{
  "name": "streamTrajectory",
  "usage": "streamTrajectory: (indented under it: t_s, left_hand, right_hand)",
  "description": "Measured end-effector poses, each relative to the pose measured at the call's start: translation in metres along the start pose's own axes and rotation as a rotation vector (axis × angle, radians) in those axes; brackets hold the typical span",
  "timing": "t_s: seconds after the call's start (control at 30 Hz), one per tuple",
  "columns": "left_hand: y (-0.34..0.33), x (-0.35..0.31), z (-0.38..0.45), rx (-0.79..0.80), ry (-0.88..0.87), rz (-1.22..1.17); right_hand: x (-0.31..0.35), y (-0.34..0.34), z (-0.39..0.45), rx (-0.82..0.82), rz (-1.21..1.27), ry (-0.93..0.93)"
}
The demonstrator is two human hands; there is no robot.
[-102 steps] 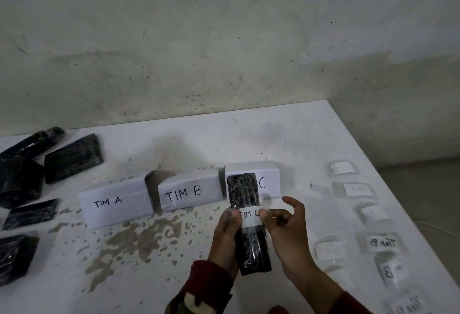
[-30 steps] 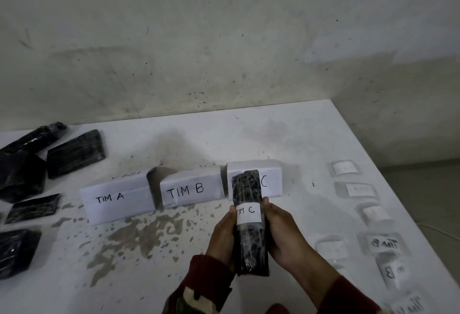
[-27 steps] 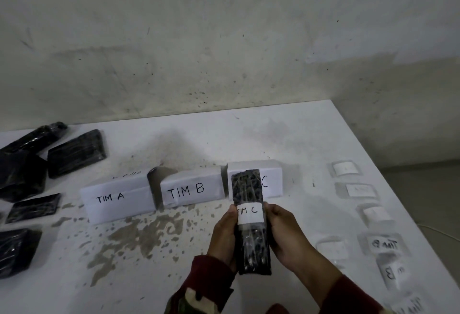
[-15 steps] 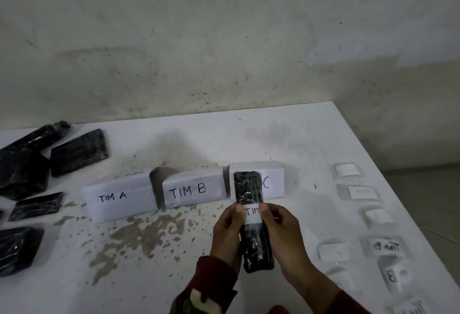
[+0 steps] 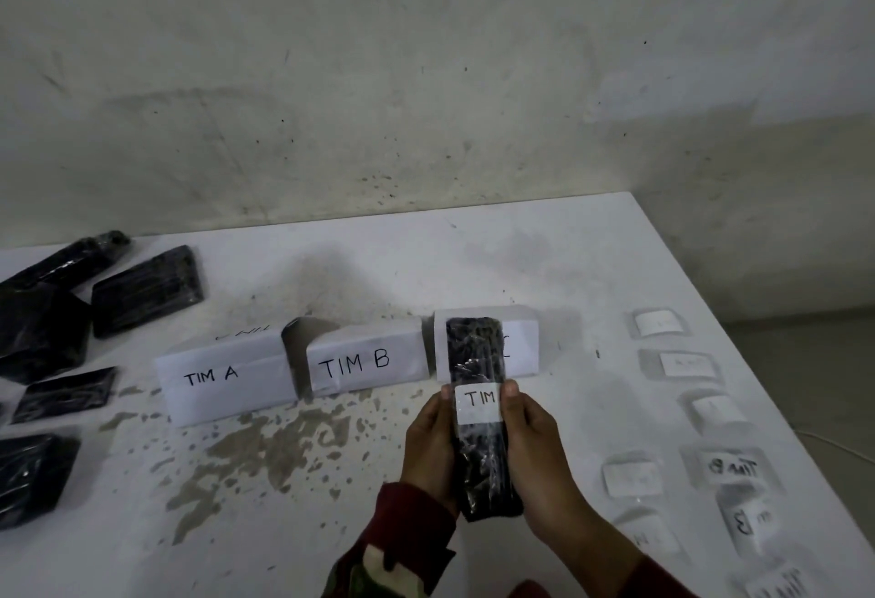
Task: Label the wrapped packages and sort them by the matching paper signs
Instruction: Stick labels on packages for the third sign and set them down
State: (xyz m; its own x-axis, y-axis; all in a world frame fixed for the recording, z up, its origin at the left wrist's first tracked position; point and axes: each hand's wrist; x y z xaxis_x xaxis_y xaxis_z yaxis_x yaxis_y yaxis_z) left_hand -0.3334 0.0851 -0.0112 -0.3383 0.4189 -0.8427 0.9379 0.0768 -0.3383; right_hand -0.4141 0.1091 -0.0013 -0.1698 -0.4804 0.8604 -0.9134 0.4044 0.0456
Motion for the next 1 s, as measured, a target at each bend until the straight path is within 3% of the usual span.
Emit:
streamTrajectory:
  t_s: [0.1, 0.23, 0.33, 0.47, 0.67, 0.87, 1.0]
  left_hand:
    - [0.002, -0.002, -0.003, -0.038, -0.074, 0.068]
    - [0.002, 0.0, -0.008, -0.034, -0.285, 0.434]
    - [-0.003, 0.003, -0.01, 0.06, -0.295, 0.56]
    - [-0.003, 0.004, -0.008, 0.033, -0.31, 0.646]
    - [0.008, 0.008, -0.005, -0.077, -0.366, 0.637]
    - [0.008, 0.004, -0.003, -0.124, -0.358, 0.498]
    - [0.007, 0.002, -0.006, -0.113, -0.377, 0.507]
  right_hand:
    - [-0.002, 0.003, 0.002, -0.009, -0.002, 0.0]
    - [-0.003, 0.006, 0.006, -0.06, -0.033, 0.02]
    - [-0.006, 0.004, 0.006, -0.104, -0.074, 0.054]
    - [-0.007, 0.004, 0.005, -0.135, -0.079, 0.091]
    - [-0.008, 0.005, 0.004, -0.125, -0.113, 0.101]
    - [-0.008, 0.004, -0.002, 0.137, -0.169, 0.069]
    - [-0.008, 0.009, -0.001, 0.191, -0.143, 0.074]
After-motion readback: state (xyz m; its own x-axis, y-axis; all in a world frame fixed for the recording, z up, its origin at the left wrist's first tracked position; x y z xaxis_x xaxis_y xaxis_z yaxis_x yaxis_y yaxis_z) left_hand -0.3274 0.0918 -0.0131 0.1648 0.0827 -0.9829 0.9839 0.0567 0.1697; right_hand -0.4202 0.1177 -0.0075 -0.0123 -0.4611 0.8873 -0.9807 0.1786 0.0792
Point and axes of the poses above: each hand's wrist, its own z-axis towards the middle knuckle, its own y-axis out of the back of the hand, x = y × z, and after that the axes turned 9 degrees about -y, right-handed
